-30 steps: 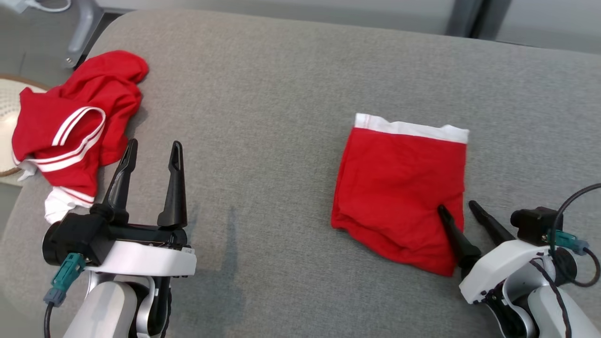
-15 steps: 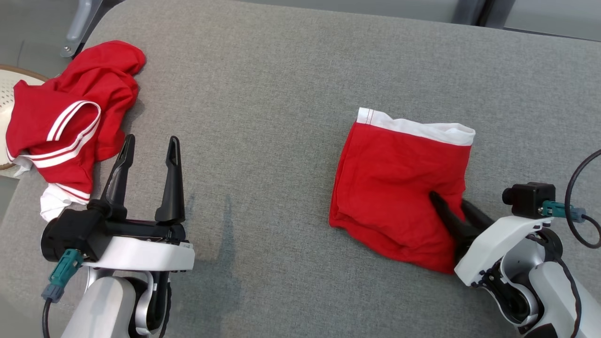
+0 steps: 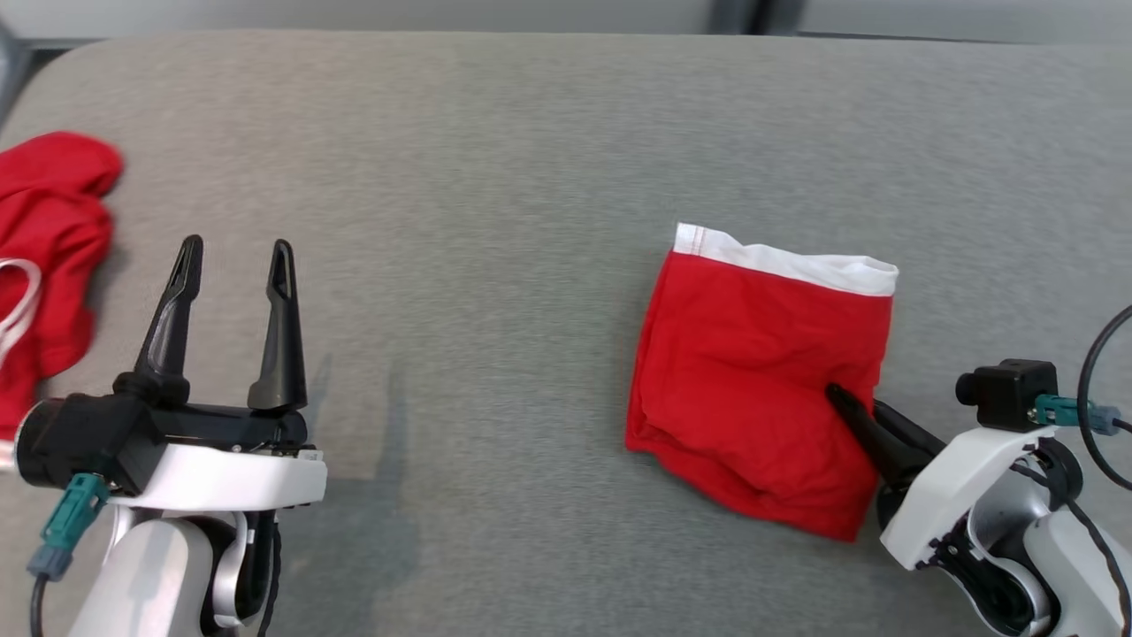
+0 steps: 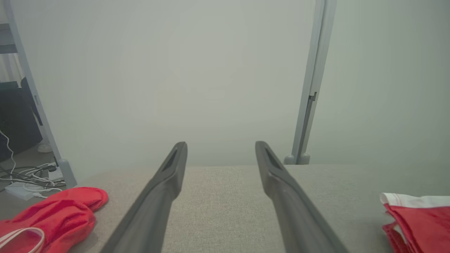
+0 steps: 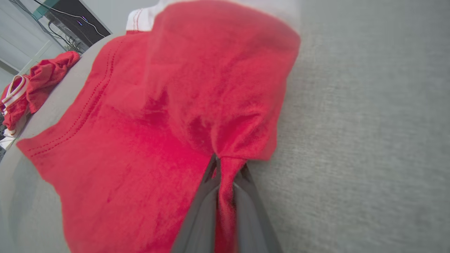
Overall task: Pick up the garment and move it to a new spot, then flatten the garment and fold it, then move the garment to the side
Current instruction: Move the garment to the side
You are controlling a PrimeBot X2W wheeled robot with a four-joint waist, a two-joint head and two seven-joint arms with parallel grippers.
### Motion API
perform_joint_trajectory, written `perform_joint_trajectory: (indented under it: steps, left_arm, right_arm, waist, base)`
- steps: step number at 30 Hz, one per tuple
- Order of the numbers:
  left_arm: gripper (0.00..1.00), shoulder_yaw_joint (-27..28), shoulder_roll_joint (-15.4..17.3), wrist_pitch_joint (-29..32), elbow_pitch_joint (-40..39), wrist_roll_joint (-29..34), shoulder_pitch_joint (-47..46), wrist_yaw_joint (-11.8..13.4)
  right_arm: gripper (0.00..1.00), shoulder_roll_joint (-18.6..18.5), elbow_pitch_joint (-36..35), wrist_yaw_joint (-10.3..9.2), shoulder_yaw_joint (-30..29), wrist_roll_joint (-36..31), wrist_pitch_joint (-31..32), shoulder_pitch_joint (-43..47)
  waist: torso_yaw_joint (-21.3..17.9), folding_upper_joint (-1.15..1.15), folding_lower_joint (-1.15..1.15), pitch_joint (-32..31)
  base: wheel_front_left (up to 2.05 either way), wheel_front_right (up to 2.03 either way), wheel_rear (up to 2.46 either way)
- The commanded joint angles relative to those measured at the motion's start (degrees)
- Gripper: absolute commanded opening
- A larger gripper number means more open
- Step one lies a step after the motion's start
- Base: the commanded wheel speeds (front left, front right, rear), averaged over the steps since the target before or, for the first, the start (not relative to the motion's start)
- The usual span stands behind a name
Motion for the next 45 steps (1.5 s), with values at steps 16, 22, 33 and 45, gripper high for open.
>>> perform_joint_trajectory:
  steps: [16, 22, 33, 45]
  left_arm:
    - [1.0, -1.5, 6.8, 8.8, -9.5, 4.3, -6.3, -0.8]
    - [1.0, -2.7, 8.7, 11.9, -12.0, 5.8, -9.8, -1.9]
    - [1.0, -3.9, 10.4, 14.3, -14.2, 7.3, -12.7, -2.6]
    - [1.0, -3.8, 11.4, 15.0, -14.9, 7.5, -13.2, -2.1]
  right_arm:
    - [0.0, -6.6, 5.0, 0.02, 5.8, -4.0, -2.6, -14.1]
    - [0.0, -11.5, 11.8, 0.02, 8.1, -9.3, -3.7, -23.1]
    - [0.0, -15.1, 22.7, 0.02, 5.4, -11.6, -7.9, -34.8]
    - [1.0, -10.6, 32.7, 0.02, 3.6, -7.2, -14.6, -38.0]
  waist:
    - [-22.9, 0.0, 0.0, 11.5]
    - [-26.3, 0.0, 0.0, 15.9]
    - [-28.2, 0.0, 0.0, 21.4]
    - [-28.8, 0.0, 0.0, 22.6]
  base:
    - [0.0, 0.0, 0.0]
    - [0.0, 0.0, 0.0]
    - [0.0, 0.0, 0.0]
    - [0.0, 0.0, 0.0]
